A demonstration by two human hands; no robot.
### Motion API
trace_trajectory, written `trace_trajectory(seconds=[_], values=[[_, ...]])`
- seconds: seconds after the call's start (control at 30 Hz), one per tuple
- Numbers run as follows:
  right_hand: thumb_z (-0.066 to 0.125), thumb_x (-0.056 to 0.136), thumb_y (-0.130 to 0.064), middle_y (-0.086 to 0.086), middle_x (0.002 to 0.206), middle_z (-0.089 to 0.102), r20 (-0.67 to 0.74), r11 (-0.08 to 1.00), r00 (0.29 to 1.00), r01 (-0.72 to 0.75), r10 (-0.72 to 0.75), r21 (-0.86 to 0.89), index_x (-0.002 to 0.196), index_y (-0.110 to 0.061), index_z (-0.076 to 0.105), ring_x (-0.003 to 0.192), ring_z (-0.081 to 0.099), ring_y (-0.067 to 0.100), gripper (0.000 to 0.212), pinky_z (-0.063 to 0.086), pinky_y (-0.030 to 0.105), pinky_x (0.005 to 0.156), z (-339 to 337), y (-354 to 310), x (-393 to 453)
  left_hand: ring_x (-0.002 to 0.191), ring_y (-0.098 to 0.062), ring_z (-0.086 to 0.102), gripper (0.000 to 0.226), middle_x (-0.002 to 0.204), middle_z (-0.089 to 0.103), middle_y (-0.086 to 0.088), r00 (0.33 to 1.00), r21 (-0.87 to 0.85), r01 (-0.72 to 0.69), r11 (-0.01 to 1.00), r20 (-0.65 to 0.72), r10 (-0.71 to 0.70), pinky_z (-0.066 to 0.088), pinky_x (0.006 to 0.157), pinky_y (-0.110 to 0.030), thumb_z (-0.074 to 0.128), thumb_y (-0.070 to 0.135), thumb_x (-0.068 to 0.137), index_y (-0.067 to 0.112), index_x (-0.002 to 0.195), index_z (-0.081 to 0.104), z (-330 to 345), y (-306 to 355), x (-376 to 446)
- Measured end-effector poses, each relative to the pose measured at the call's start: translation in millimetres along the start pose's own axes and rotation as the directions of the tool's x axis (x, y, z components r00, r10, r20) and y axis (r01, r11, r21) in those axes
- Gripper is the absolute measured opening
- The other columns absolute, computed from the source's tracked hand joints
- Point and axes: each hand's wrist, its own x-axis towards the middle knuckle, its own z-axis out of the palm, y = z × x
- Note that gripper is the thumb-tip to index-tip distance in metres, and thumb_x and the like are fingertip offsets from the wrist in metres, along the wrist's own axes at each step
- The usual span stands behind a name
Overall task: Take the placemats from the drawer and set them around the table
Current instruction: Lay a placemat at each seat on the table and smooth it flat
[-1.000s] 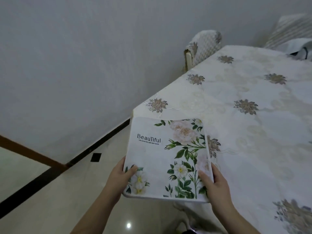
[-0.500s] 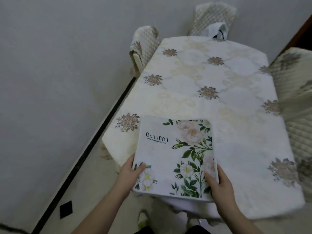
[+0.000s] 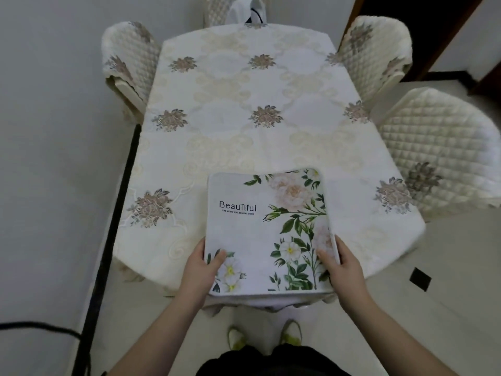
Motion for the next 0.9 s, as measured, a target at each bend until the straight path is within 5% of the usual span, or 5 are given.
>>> trace_trajectory(seconds=[0.13, 0.27, 0.4, 0.63, 0.9], values=[[0.065, 0.094, -0.017, -0.015, 0.107, 0.074, 0.004, 0.992, 0.996, -0.09, 0.09, 0.093, 0.125, -0.031, 0.064, 0.092, 0.071, 0.004, 0.034, 0.057, 0.017, 0.067, -5, 18, 3, 0.092, 0.002, 0.07, 0.032, 0.103, 0.072, 0.017, 1.0, 0.06, 0.008, 0.998, 0.023, -0.009, 0.055, 0.075, -0.016, 0.072, 0.012, 0.09, 0.029, 0.116, 0.063, 6, 2, -3], [0.065, 0.093, -0.021, -0.015, 0.11, 0.074, 0.029, 0.992, 0.995, -0.094, 0.092, 0.079, 0.123, -0.038, 0.063, 0.094, 0.071, 0.005, 0.034, 0.058, 0.02, 0.069, -7, 29, 6, 0.097, -0.007, 0.07, 0.03, 0.106, 0.073, 0.01, 1.0, 0.094, 0.018, 0.995, -0.011, -0.017, 0.055, 0.08, -0.026, 0.073, 0.014, 0.089, 0.024, 0.116, 0.065, 7, -3, -7], [0.064, 0.093, -0.026, -0.007, 0.12, 0.069, 0.079, 0.985, 0.99, -0.103, 0.115, -0.137, 0.126, -0.036, 0.057, 0.101, 0.067, 0.012, 0.035, 0.055, 0.034, 0.086, -12, 36, 18, 0.102, -0.014, 0.069, 0.033, 0.109, 0.071, 0.007, 0.997, 0.11, 0.077, 0.991, 0.012, -0.079, 0.052, 0.079, -0.023, 0.072, 0.014, 0.09, 0.024, 0.119, 0.06, 12, -14, -12], [0.063, 0.092, -0.031, 0.001, 0.137, 0.057, 0.102, 0.9, 0.992, -0.028, 0.08, -0.435, 0.144, -0.021, 0.04, 0.117, 0.057, 0.023, 0.058, 0.04, 0.026, 0.088, -9, 36, 29, 0.114, -0.005, 0.053, 0.058, 0.138, 0.051, 0.004, 0.996, 0.19, 0.07, 0.979, 0.038, -0.078, 0.04, 0.08, 0.001, 0.061, 0.018, 0.098, 0.018, 0.149, 0.034, 15, -12, -9], [0.053, 0.096, -0.047, 0.014, 0.133, 0.056, 0.162, 0.697, 0.98, 0.039, 0.111, -0.716, 0.152, -0.014, 0.027, 0.116, 0.056, 0.033, 0.07, 0.045, 0.032, 0.085, -15, 45, 38, 0.141, -0.025, 0.041, 0.057, 0.158, 0.036, -0.005, 0.994, 0.361, 0.102, 0.927, -0.008, -0.106, 0.033, 0.114, -0.033, 0.043, 0.026, 0.106, 0.017, 0.157, 0.021, 19, -16, -4]])
